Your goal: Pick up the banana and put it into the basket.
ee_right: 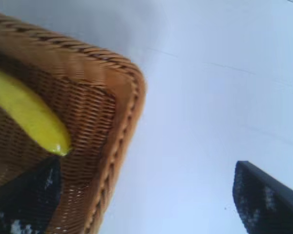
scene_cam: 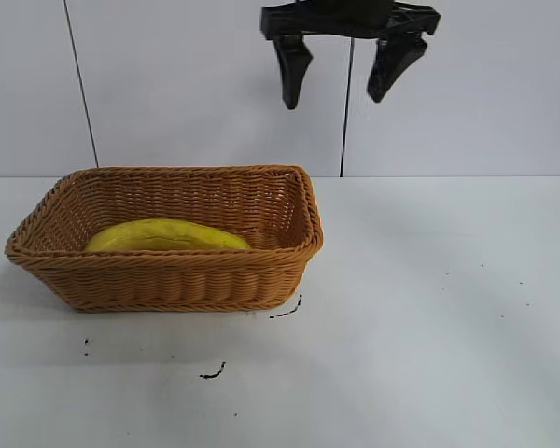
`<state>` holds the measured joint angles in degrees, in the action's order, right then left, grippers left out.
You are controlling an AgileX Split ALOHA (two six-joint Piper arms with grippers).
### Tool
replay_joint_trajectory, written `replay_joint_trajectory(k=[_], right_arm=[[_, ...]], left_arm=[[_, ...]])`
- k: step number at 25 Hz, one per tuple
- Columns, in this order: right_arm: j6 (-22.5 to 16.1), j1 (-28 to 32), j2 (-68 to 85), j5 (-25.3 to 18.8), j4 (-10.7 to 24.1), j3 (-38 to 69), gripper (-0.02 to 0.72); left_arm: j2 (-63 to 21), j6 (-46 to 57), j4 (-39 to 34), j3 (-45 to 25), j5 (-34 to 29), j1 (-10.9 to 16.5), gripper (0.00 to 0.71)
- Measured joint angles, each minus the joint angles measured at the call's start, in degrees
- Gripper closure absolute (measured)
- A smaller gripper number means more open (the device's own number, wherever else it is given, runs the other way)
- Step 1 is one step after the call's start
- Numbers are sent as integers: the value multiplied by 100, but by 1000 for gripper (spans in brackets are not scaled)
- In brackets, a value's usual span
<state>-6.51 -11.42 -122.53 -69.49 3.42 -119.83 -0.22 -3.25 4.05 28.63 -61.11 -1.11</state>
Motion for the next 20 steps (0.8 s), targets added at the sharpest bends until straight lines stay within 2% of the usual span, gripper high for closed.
replay_joint_trajectory(k=[6, 11, 15, 20], right_arm=[[62, 749, 0, 0, 15, 0, 47], [160, 980, 19, 11, -47, 106, 47], [304, 984, 354, 11, -108, 943, 47], [391, 984, 1217, 17, -113, 2554, 47]], left_arm=[[0, 0, 0, 0, 0, 0, 17], [0, 0, 0, 0, 0, 0, 17], [0, 0, 0, 0, 0, 0, 17], [0, 0, 0, 0, 0, 0, 17]])
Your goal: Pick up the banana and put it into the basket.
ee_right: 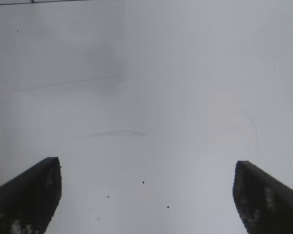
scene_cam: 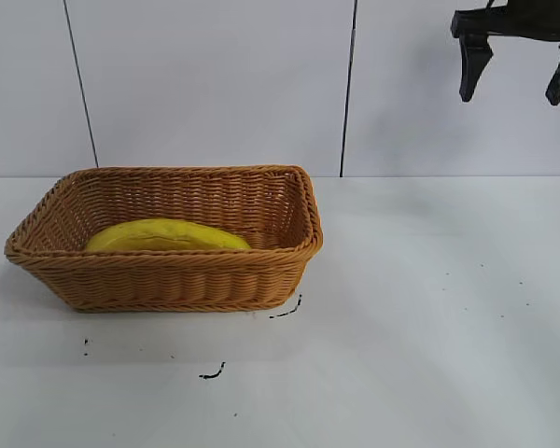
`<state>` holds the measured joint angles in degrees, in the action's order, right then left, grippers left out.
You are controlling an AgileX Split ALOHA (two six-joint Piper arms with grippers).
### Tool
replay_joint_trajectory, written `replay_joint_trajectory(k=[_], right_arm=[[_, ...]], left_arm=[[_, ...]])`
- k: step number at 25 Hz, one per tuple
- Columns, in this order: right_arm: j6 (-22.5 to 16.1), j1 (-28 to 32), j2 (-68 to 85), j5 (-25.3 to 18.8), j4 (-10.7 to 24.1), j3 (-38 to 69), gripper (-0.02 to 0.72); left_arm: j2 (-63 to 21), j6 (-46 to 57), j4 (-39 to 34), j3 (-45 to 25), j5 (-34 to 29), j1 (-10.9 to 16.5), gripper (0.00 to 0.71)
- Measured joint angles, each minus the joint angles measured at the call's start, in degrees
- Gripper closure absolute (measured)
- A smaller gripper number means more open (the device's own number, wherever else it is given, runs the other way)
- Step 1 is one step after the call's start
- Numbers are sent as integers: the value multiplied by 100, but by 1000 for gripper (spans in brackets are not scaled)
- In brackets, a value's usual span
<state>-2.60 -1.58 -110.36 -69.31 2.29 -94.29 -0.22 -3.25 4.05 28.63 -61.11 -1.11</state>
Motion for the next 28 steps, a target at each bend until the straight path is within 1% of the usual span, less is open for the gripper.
replay_joint_trajectory(k=[6, 9, 14, 16, 17, 21, 22, 25, 28], right_arm=[[17, 0, 1511, -7, -111, 2083, 47], [17, 0, 2430, -7, -229, 3094, 47], [260, 0, 4035, -7, -324, 4674, 47], [260, 0, 4720, 101, -338, 5197, 47], [260, 0, 5025, 251, -361, 5453, 47], [292, 0, 6510, 1058, -575, 6207, 47], [297, 0, 6889, 1154, -640, 6332, 47], [297, 0, 7877, 1143, -717, 6501, 47], [297, 0, 8701, 1109, -717, 6547, 47]], left_arm=[[0, 0, 0, 0, 0, 0, 17], [0, 0, 0, 0, 0, 0, 17], [0, 0, 0, 0, 0, 0, 17], [0, 0, 0, 0, 0, 0, 17], [0, 0, 0, 0, 0, 0, 17], [0, 0, 0, 0, 0, 0, 17], [0, 0, 0, 0, 0, 0, 17], [0, 0, 0, 0, 0, 0, 17], [0, 0, 0, 0, -6, 0, 17]])
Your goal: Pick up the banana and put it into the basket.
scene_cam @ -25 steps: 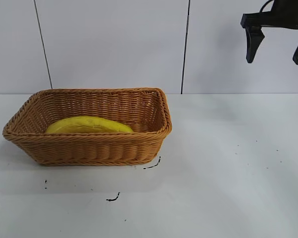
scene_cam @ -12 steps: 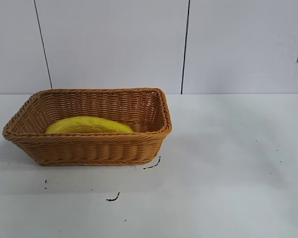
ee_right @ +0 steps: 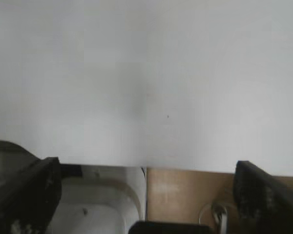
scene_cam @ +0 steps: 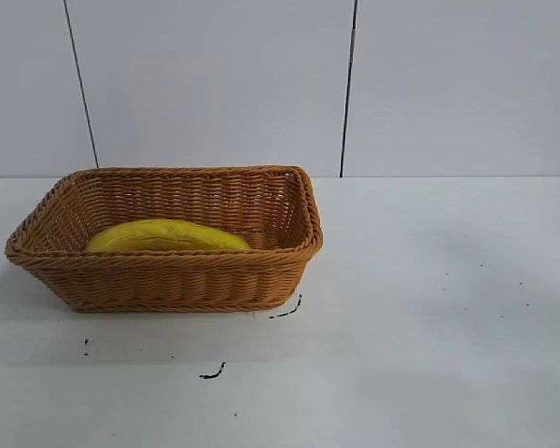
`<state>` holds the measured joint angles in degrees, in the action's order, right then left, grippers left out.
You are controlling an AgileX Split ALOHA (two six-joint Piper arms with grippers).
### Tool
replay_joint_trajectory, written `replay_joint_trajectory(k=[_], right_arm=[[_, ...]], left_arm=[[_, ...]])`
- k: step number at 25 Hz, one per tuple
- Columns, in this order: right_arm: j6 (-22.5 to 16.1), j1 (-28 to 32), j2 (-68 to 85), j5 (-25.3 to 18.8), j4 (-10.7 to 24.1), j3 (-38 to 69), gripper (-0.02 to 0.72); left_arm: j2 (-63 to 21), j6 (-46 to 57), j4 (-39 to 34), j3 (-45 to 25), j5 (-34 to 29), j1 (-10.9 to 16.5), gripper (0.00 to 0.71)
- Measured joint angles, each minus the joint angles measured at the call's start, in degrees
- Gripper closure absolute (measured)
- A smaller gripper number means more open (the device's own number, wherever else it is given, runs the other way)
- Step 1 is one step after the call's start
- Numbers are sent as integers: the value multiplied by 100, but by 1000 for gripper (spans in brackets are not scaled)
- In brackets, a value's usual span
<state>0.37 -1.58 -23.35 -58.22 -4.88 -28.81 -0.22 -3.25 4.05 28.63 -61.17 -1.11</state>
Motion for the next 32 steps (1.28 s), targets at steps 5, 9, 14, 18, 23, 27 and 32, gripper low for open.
replay_joint_trajectory(k=[5, 9, 14, 18, 23, 27, 32], right_arm=[[0, 0, 999, 0, 0, 7, 47], [0, 0, 1601, -8, 0, 7, 47], [0, 0, 2299, -9, 0, 13, 47], [0, -12, 2361, -40, 0, 13, 47], [0, -12, 2361, -51, 0, 13, 47], [0, -12, 2361, -51, 0, 13, 47], [0, -12, 2361, -51, 0, 13, 47]], left_arm=[[0, 0, 0, 0, 0, 0, 17], [0, 0, 0, 0, 5, 0, 17], [0, 0, 0, 0, 5, 0, 17], [0, 0, 0, 0, 5, 0, 17], [0, 0, 0, 0, 5, 0, 17], [0, 0, 0, 0, 5, 0, 17], [0, 0, 0, 0, 5, 0, 17]])
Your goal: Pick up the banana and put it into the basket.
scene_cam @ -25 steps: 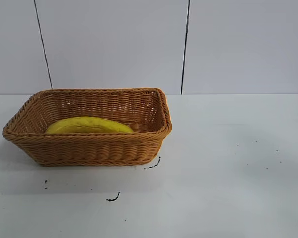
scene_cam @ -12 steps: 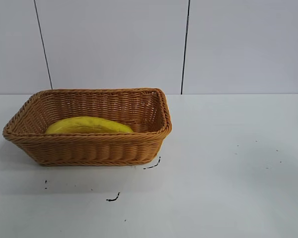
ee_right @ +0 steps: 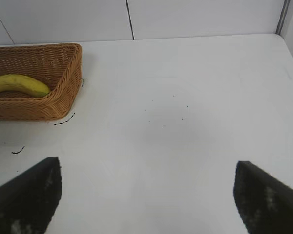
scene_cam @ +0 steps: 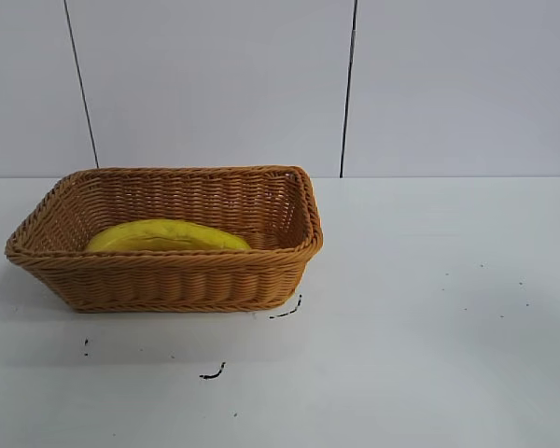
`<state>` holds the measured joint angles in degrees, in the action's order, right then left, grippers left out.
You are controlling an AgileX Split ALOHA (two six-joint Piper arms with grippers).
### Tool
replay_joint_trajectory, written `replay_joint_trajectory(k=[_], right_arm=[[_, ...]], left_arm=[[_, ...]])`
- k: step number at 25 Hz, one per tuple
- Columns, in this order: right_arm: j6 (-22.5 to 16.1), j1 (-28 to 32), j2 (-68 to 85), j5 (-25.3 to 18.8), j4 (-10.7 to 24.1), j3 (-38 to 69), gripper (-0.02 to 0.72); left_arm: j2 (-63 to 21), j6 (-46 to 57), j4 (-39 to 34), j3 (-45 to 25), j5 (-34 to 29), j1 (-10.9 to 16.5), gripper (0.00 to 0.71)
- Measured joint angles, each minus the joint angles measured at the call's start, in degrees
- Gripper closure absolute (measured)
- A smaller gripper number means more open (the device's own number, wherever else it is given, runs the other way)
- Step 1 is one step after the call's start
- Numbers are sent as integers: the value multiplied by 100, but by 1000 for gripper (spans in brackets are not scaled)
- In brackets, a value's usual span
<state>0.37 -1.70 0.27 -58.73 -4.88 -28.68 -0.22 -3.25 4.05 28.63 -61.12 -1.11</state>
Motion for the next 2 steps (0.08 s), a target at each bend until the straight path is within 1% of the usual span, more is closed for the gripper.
replay_joint_trajectory(k=[2], right_arm=[[0, 0, 0, 0, 0, 0, 47]], left_arm=[[0, 0, 0, 0, 0, 0, 17]])
